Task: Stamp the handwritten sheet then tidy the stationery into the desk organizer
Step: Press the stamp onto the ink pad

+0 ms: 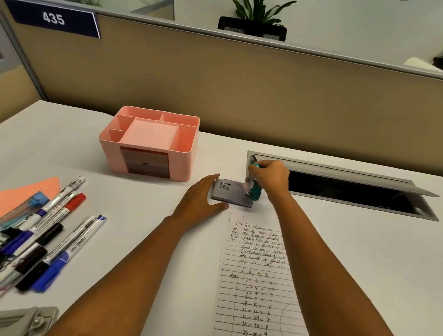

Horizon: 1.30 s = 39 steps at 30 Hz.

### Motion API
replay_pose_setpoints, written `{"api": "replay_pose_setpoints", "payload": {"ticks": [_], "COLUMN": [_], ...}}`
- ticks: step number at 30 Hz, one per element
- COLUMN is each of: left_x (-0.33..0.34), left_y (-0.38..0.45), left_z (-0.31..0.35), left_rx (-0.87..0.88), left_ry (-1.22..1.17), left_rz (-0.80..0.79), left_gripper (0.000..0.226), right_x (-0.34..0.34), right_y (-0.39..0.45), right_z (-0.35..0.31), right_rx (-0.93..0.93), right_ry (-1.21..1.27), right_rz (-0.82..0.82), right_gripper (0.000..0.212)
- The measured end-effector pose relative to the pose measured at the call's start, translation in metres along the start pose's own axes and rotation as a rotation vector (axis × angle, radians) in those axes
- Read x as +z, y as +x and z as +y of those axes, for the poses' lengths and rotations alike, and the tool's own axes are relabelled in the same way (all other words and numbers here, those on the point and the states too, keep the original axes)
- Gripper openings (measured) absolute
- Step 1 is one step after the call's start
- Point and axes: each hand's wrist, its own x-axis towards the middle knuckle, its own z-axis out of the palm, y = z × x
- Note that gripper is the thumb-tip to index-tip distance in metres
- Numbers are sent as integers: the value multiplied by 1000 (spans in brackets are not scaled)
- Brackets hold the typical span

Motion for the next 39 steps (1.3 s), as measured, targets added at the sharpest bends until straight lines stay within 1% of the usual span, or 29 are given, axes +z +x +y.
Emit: {"api": "replay_pose_setpoints", "payload": {"ticks": [3, 8, 11, 13, 16, 19, 25, 29, 31, 36, 39], "left_x": [1, 2, 2, 3, 3, 3, 4, 4, 5, 5, 5], "left_y": [0, 1, 1, 1, 3, 4, 7, 8, 9, 11, 11], "left_z": [-2, -3, -3, -3, -3, -2, -3, -4, -5, -5, -6], "left_rx": [3, 8, 9, 4, -5, 0, 13, 10, 6, 17, 19], "left_ry": [-3, 3, 8, 12, 16, 32, 36, 22, 27, 27, 14], "left_rz": [8, 18, 20, 17, 10, 21, 51, 43, 44, 63, 63], "left_gripper": [76, 76, 76, 77, 77, 78, 77, 76, 77, 78, 78], "right_x": [-8, -15, -13, -10, -5, 0, 3, 6, 8, 13, 14], "right_y": [3, 2, 3, 2, 2, 0, -12, -16, -17, -16, -17], "right_z": [-1, -2, -1, -4, -6, -5, -9, -8, -6, -1, -2], "right_rx": [-25, -79, -82, -107, -183, -268, -362, -424, -462, -548, -576], "right_ry": [-58, -99, -148, -265, -537, -779, -984, -1114, -1151, -1197, -1229], "right_rz": [-55, -158, -226, -240, -221, -276, -403, -480, -463, -380, -364], "right_gripper": [29, 22, 24, 27, 32, 33, 39, 57, 61, 47, 48]}}
